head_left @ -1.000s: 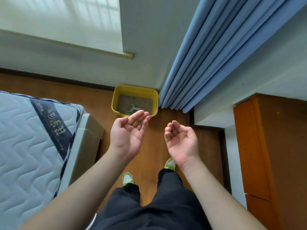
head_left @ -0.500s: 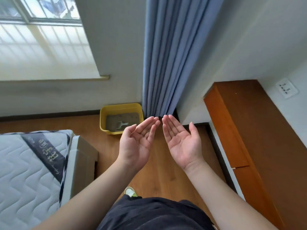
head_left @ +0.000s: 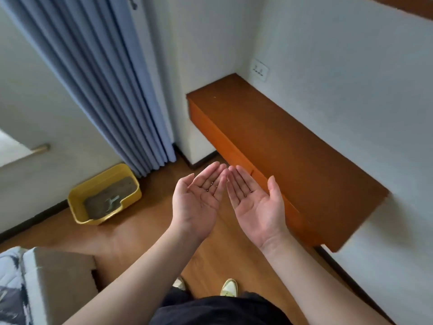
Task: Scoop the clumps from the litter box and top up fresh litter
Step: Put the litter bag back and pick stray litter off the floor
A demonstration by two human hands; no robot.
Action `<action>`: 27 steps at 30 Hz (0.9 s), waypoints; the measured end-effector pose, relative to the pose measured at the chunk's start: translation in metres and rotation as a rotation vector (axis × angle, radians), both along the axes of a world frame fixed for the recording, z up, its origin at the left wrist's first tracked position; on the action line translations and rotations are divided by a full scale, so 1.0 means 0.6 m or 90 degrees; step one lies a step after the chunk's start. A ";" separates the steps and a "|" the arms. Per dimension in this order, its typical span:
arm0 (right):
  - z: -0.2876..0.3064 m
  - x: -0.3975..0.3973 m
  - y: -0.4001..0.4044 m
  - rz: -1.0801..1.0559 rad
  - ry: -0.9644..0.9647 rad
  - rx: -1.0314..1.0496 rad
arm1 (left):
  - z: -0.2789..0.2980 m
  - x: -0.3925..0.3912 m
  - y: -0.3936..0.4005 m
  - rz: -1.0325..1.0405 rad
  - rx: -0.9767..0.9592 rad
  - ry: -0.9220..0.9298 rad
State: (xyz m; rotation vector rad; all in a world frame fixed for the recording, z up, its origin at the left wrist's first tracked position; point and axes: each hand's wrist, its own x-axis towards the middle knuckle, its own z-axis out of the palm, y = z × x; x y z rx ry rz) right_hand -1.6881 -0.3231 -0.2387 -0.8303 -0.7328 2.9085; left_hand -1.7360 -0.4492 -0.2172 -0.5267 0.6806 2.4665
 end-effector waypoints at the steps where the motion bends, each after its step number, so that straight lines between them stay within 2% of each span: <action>1: 0.002 0.018 0.016 -0.021 0.000 -0.001 | 0.004 0.012 0.019 -0.022 -0.007 0.002; 9: 0.013 0.143 0.072 -0.218 0.006 0.021 | 0.017 0.104 0.119 -0.151 -0.028 0.002; 17: 0.024 0.281 0.038 -0.433 -0.002 0.045 | 0.005 0.226 0.147 -0.282 -0.003 -0.003; 27: 0.057 0.448 0.013 -0.730 0.030 -0.001 | 0.019 0.414 0.189 -0.447 0.029 -0.033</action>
